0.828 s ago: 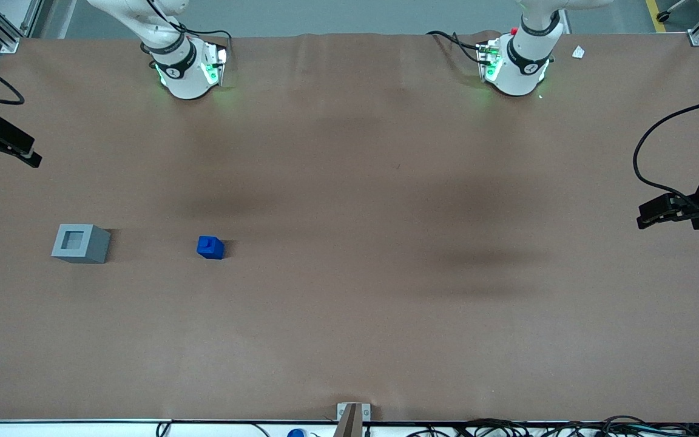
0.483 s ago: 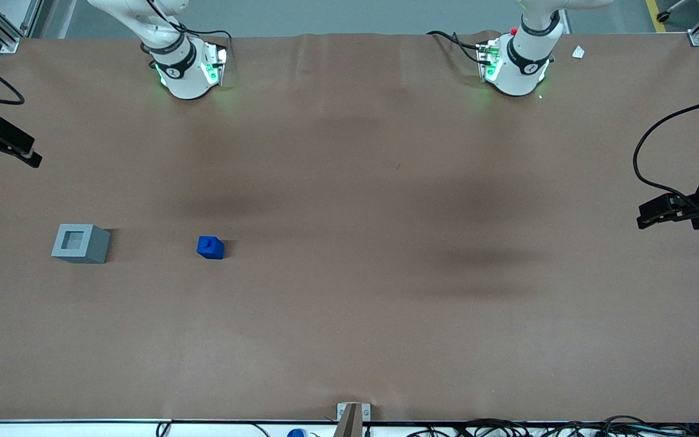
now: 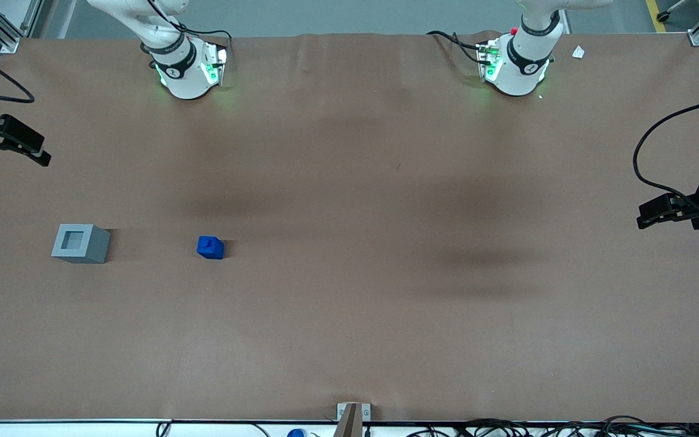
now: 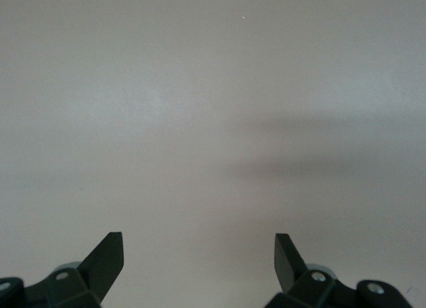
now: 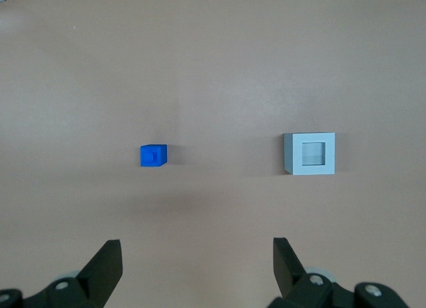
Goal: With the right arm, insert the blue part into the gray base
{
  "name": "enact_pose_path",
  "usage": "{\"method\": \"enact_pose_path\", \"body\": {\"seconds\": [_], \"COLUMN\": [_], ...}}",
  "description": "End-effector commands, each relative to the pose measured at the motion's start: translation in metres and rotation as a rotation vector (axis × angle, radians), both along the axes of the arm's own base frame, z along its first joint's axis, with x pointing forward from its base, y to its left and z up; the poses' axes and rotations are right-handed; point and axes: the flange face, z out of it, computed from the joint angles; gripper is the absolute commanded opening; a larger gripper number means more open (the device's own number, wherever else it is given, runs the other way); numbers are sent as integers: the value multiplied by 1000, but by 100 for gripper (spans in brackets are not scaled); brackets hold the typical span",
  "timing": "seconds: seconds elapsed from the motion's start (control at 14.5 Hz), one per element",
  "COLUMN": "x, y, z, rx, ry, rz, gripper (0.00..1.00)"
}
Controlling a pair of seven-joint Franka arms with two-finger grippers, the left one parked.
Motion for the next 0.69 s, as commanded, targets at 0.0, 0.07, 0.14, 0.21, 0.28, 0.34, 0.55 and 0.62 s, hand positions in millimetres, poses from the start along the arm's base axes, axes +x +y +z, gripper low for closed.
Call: {"method": "enact_pose_path", "body": {"seconds": [0.0,0.07,0.14,0.21,0.28,0.34,0.55,0.62], "x": [-4,-3,-2,-1,0,1,5,7], "y": [2,3,6,10,14,16,17,17], "z": [-6,-7,-9,-12,-14,-17,-21,-25], "rx": [3,3,5,5,7,9,14,16], "ry": [16,16,20,24,31,36,34,42], "rz": [0,1,7,13,20,23,24,24], "gripper": [100,100,100,100,100,100,100,100]}}
